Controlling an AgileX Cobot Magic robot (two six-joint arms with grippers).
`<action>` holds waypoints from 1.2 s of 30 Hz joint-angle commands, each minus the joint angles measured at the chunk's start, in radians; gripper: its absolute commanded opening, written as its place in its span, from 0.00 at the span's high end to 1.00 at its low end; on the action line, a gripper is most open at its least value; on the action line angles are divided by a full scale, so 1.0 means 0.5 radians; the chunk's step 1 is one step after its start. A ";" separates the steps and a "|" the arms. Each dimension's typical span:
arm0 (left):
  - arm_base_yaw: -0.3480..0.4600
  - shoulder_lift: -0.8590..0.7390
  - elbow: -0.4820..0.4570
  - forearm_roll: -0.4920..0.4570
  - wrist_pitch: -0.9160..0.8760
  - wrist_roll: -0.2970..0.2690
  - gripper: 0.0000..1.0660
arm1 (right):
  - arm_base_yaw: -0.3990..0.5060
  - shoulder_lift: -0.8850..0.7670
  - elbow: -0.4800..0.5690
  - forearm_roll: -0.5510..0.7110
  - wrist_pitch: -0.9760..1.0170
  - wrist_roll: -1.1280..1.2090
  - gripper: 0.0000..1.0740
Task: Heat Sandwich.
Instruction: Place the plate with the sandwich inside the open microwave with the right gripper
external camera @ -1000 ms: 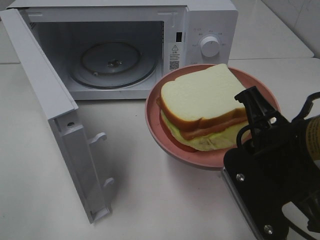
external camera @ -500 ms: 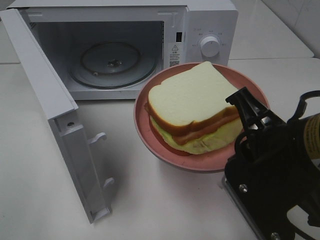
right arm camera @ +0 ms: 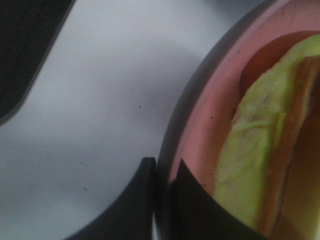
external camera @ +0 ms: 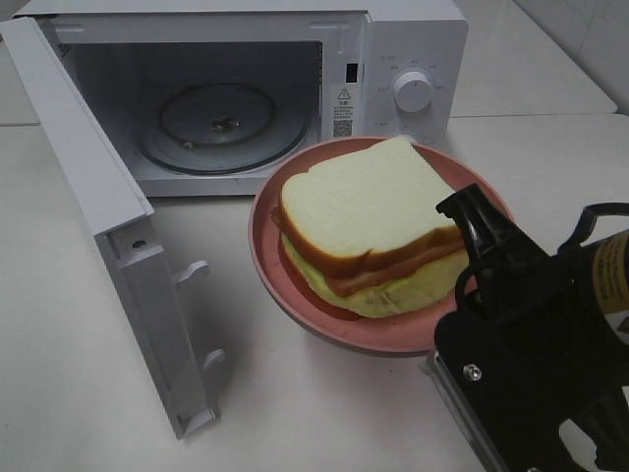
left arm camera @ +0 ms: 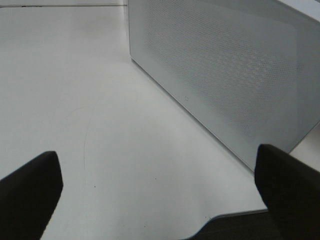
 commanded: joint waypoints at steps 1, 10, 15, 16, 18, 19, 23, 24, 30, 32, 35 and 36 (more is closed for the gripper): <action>-0.008 -0.004 0.002 -0.006 -0.012 -0.002 0.09 | -0.088 -0.018 0.006 0.014 -0.038 -0.118 1.00; -0.008 -0.004 0.002 -0.006 -0.012 -0.002 0.09 | -0.294 -0.014 0.006 0.228 -0.046 -0.524 1.00; -0.008 -0.004 0.002 -0.006 -0.012 -0.002 0.09 | -0.376 0.008 0.006 0.272 -0.056 -0.620 1.00; -0.008 -0.004 0.002 -0.006 -0.012 -0.002 0.09 | -0.398 0.020 0.004 0.284 -0.064 -0.640 1.00; -0.008 -0.004 0.002 -0.006 -0.012 -0.002 0.09 | -0.460 0.046 0.002 0.334 -0.086 -0.704 1.00; -0.008 -0.004 0.002 -0.006 -0.012 -0.002 0.09 | -0.460 0.046 0.002 0.334 -0.086 -0.704 1.00; -0.008 -0.004 0.002 -0.006 -0.012 -0.002 0.09 | -0.526 0.092 0.002 0.490 -0.148 -0.876 1.00; -0.008 -0.004 0.002 -0.006 -0.012 -0.002 0.09 | -0.526 0.092 0.002 0.490 -0.148 -0.876 1.00; -0.008 -0.004 0.002 -0.006 -0.012 -0.002 0.09 | -0.534 0.162 0.000 0.548 -0.242 -0.938 1.00; -0.008 -0.004 0.002 -0.006 -0.012 -0.002 0.09 | -0.534 0.186 -0.020 0.574 -0.260 -0.962 1.00; -0.008 -0.004 0.002 -0.006 -0.012 -0.002 0.09 | -0.534 0.252 -0.086 0.642 -0.258 -1.004 1.00; -0.008 -0.004 0.002 -0.006 -0.012 -0.002 0.09 | -0.534 0.272 -0.110 0.664 -0.258 -1.018 1.00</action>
